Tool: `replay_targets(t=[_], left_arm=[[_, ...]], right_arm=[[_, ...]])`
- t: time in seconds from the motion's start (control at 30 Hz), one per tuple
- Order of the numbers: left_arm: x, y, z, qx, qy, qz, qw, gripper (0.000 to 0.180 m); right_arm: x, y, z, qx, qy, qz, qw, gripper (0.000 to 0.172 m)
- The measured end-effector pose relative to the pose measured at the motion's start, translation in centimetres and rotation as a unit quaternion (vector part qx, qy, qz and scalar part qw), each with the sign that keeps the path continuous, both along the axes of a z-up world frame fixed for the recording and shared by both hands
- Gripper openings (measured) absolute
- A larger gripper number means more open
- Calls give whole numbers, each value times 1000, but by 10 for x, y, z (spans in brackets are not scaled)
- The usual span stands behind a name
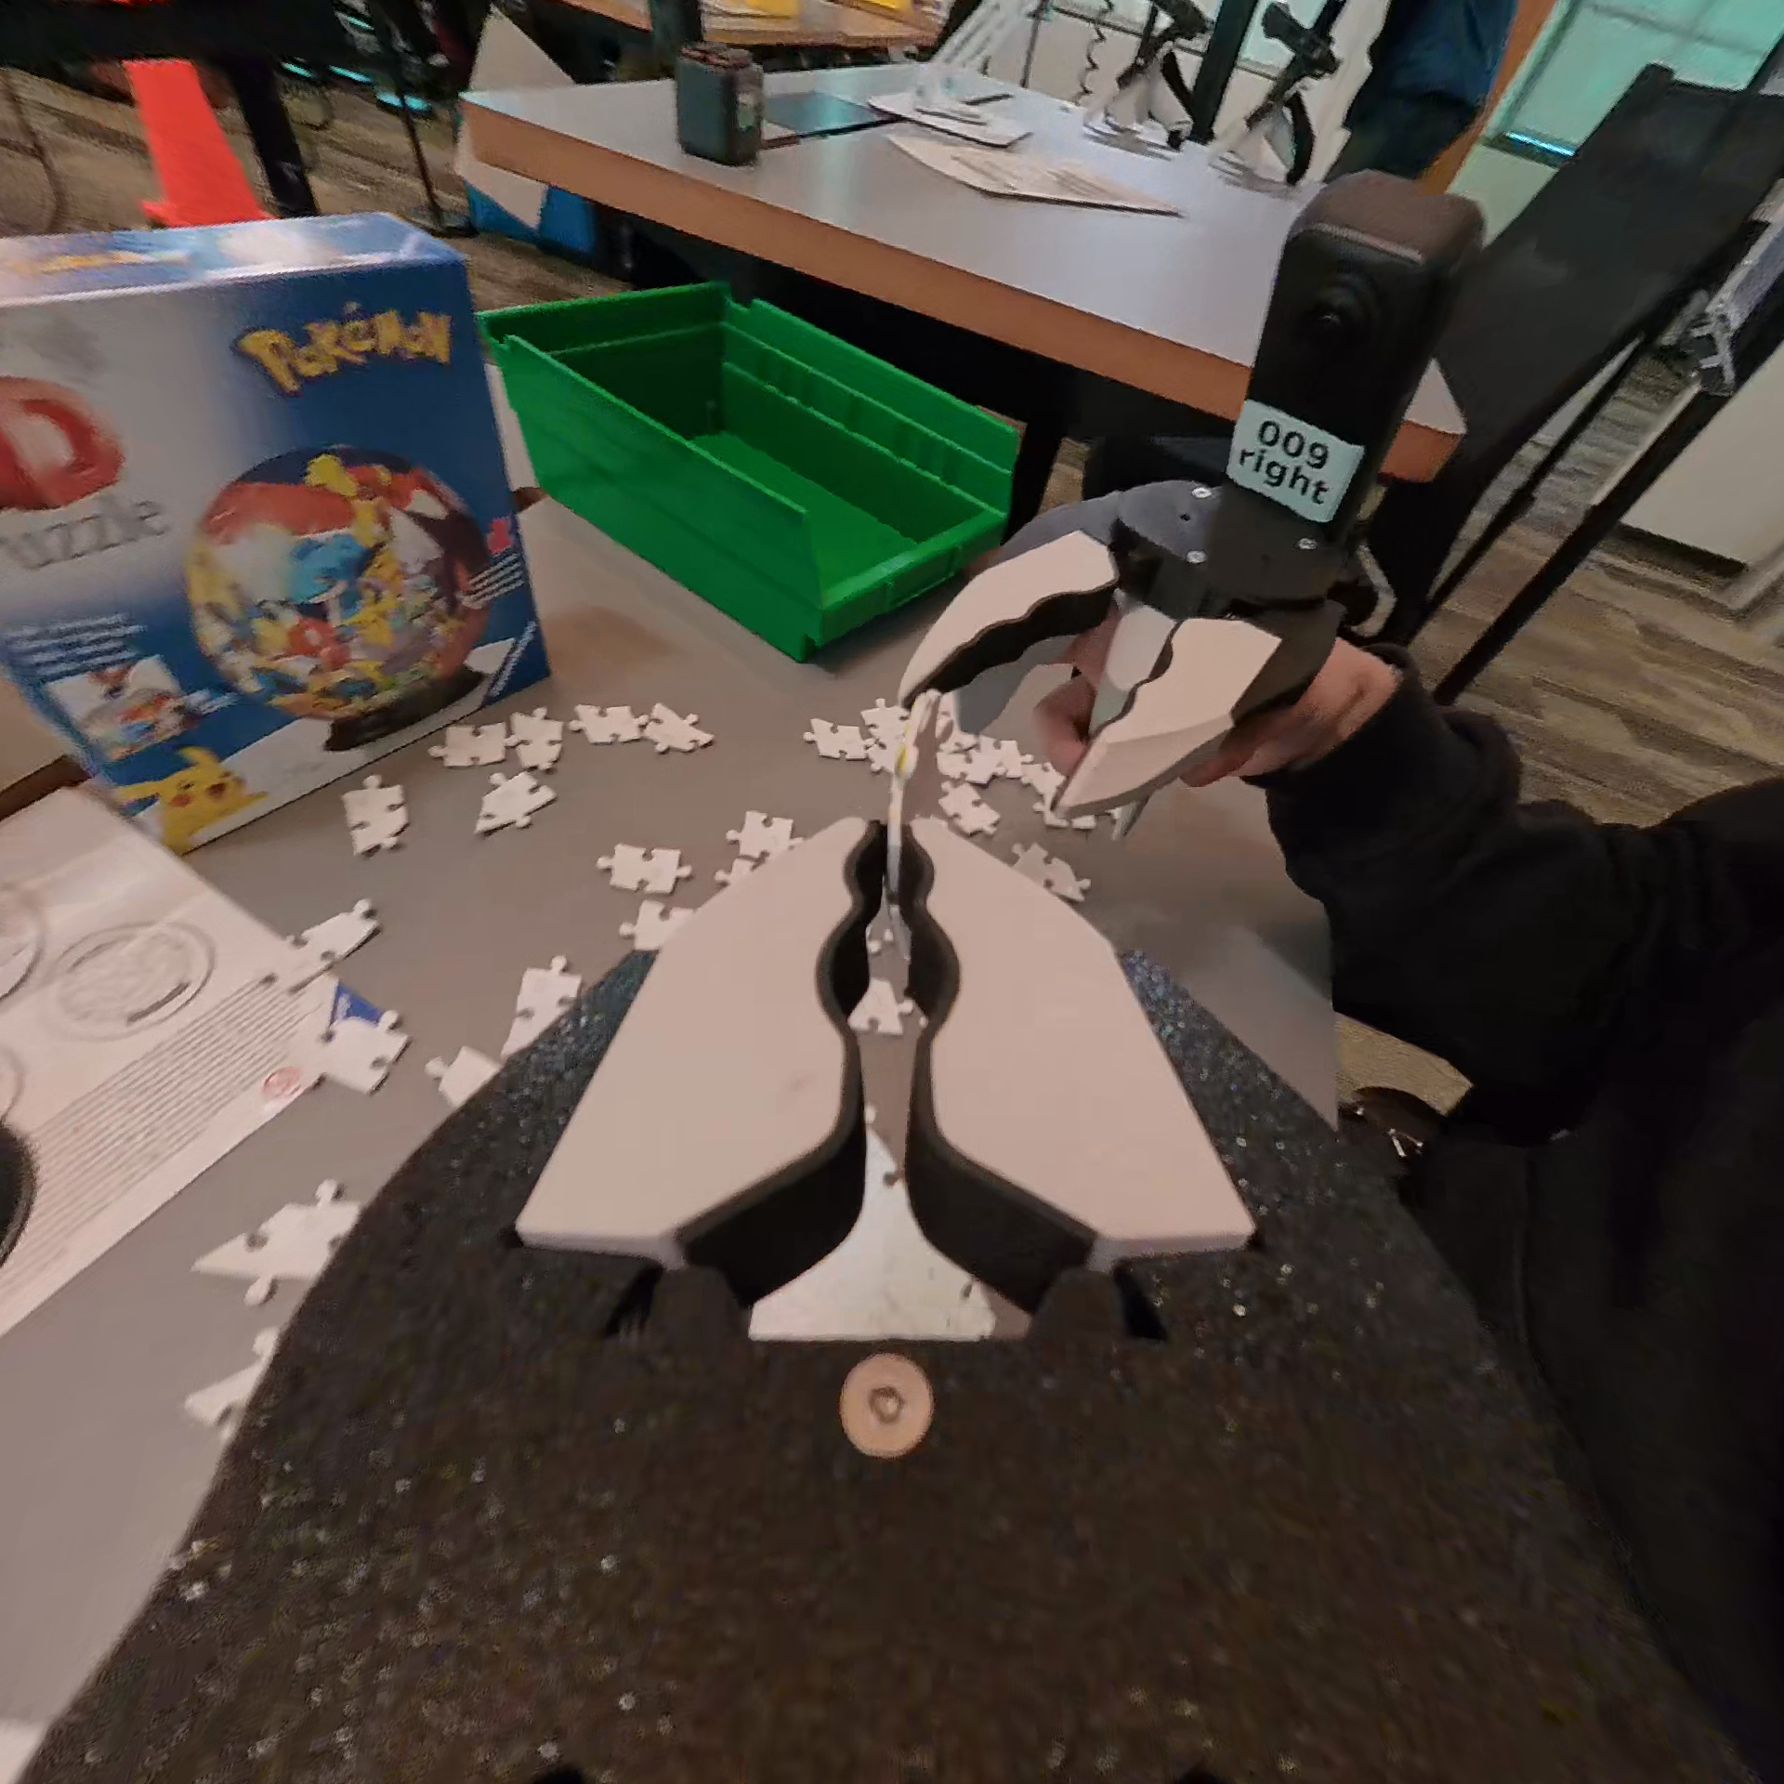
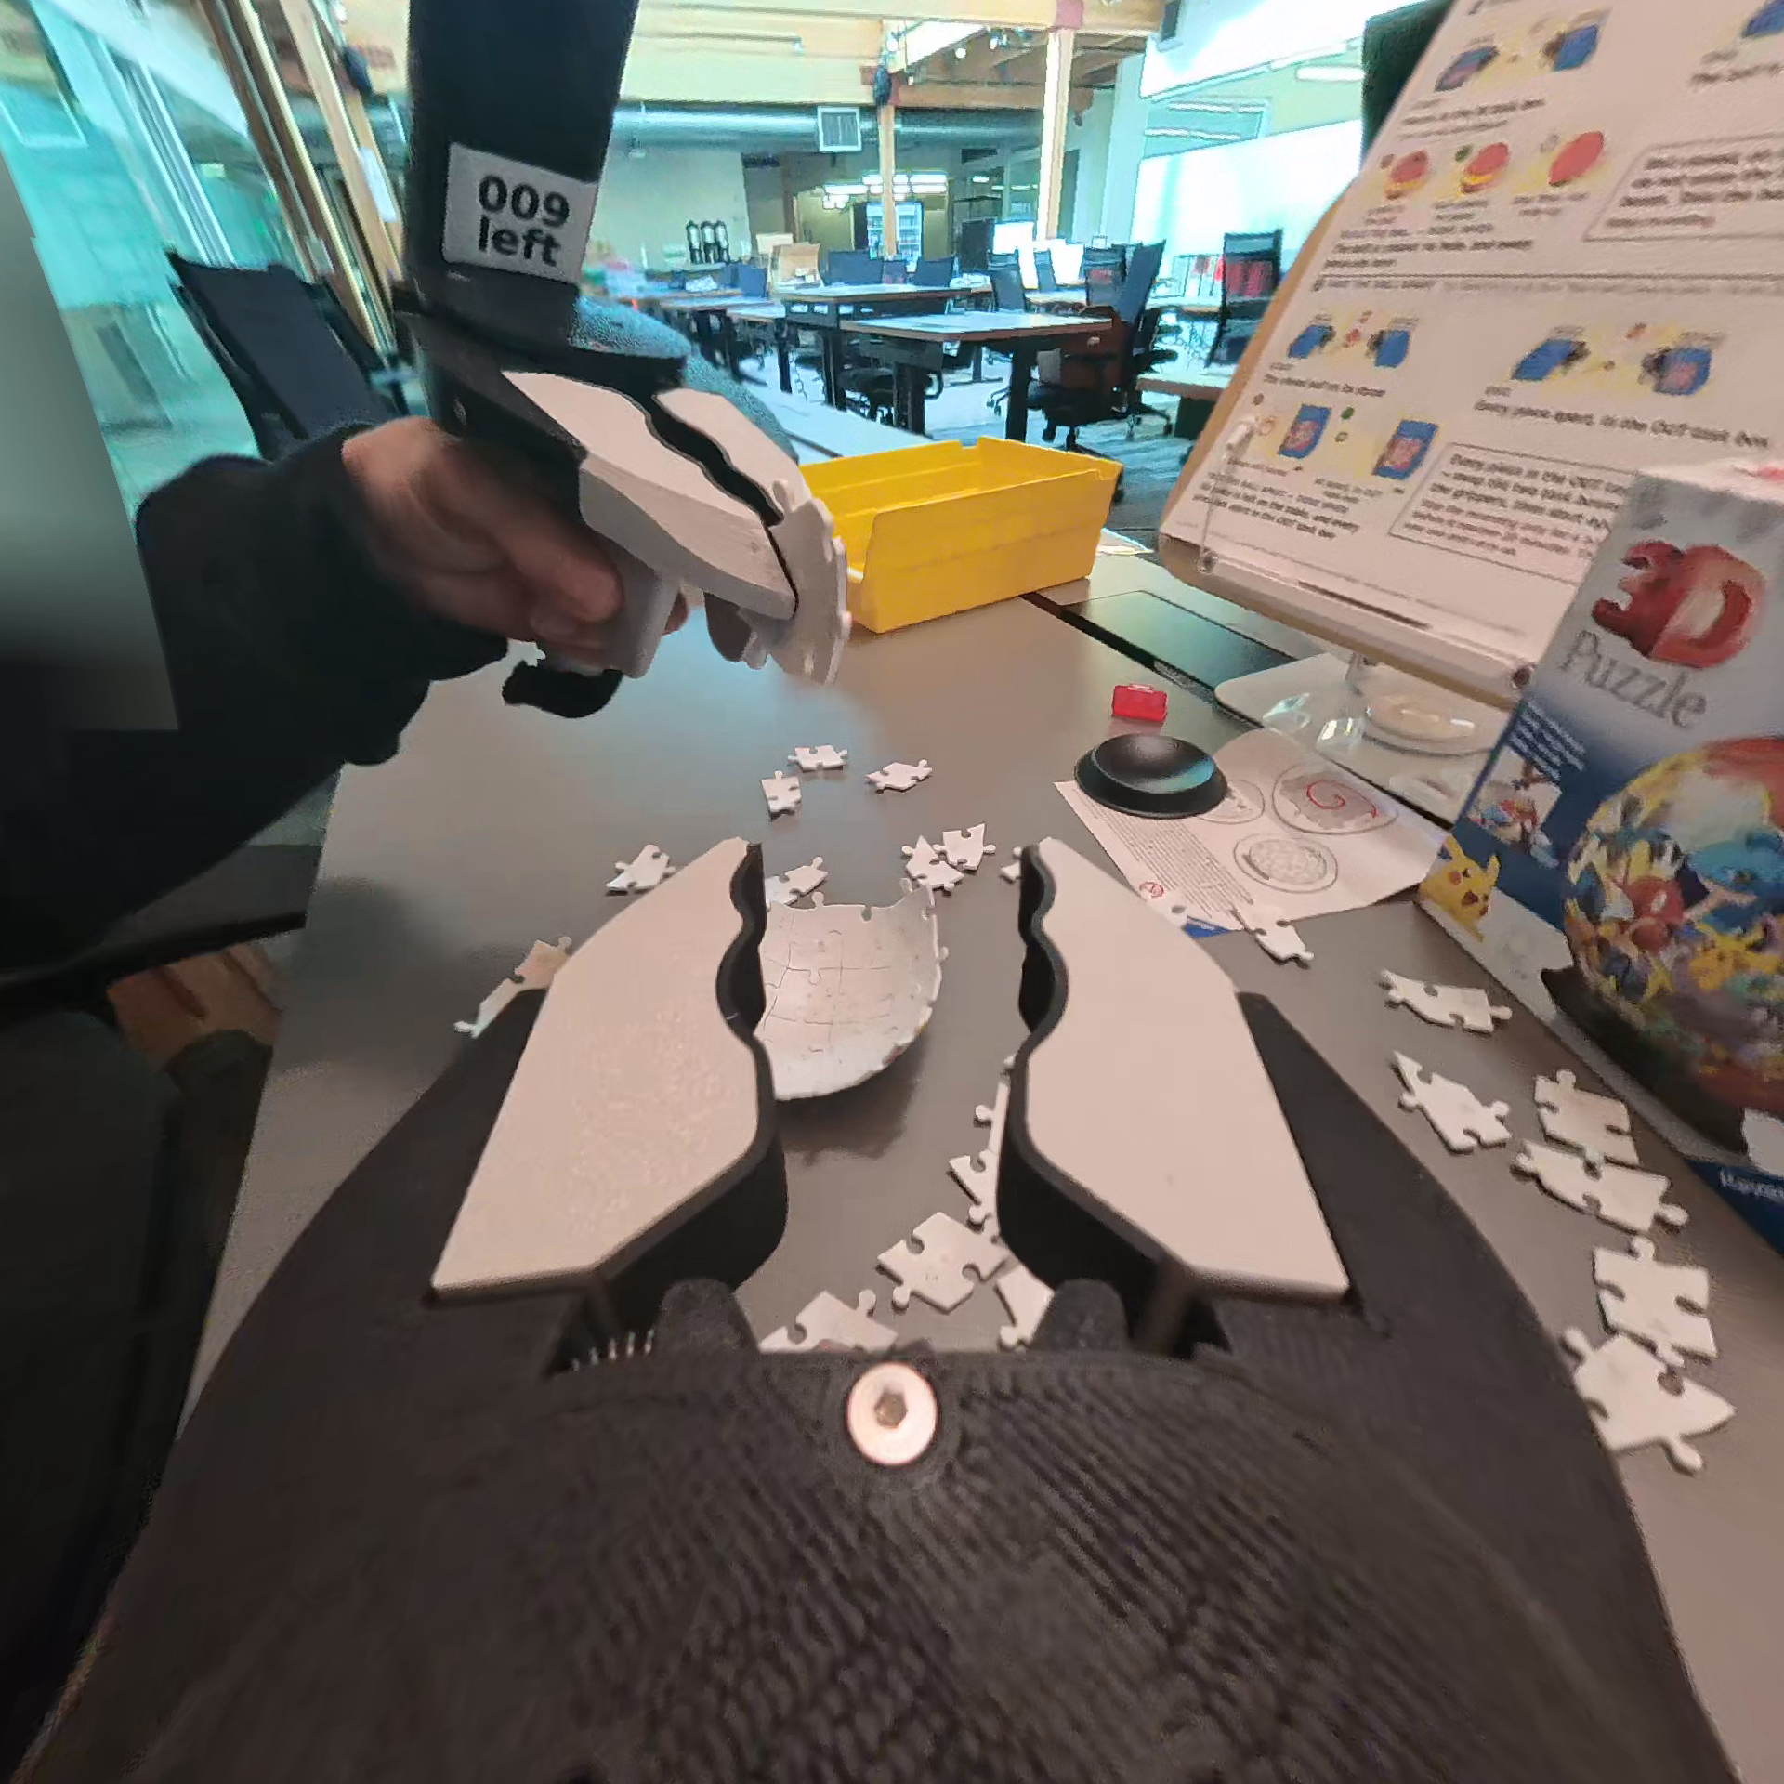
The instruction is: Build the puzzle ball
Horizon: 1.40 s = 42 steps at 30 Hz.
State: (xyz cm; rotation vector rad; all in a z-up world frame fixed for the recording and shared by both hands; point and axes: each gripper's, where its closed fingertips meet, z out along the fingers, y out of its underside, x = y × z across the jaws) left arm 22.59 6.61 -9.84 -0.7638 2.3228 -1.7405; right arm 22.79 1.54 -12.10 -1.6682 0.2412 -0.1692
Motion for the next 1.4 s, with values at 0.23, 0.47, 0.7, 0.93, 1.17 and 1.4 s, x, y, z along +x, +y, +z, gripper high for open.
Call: replay_targets(t=[0.23,0.47,0.7,0.93,1.17,1.4], left_arm=[[-19,34,-8,-56,-24,27,998,1],[-22,49,-21,-67,-45,41,996,1],[-11,61,-33,-101,-33,57,993,2],[-2,64,-19,-185,-61,103,975,1],[-3,62,-8,-225,-88,139,960,3],[-12,67,-16,-90,-99,105,985,27]], right_arm=[[-17,52,13,-40,-70,90,993,49],[-18,91,8,-70,-50,204,975,36],[-11,110,-19,-78,1,223,972,27],[-6,122,-10,10,81,204,976,20],[-12,122,1,40,76,201,976,3],[-19,109,-23,-93,75,216,969,2]])
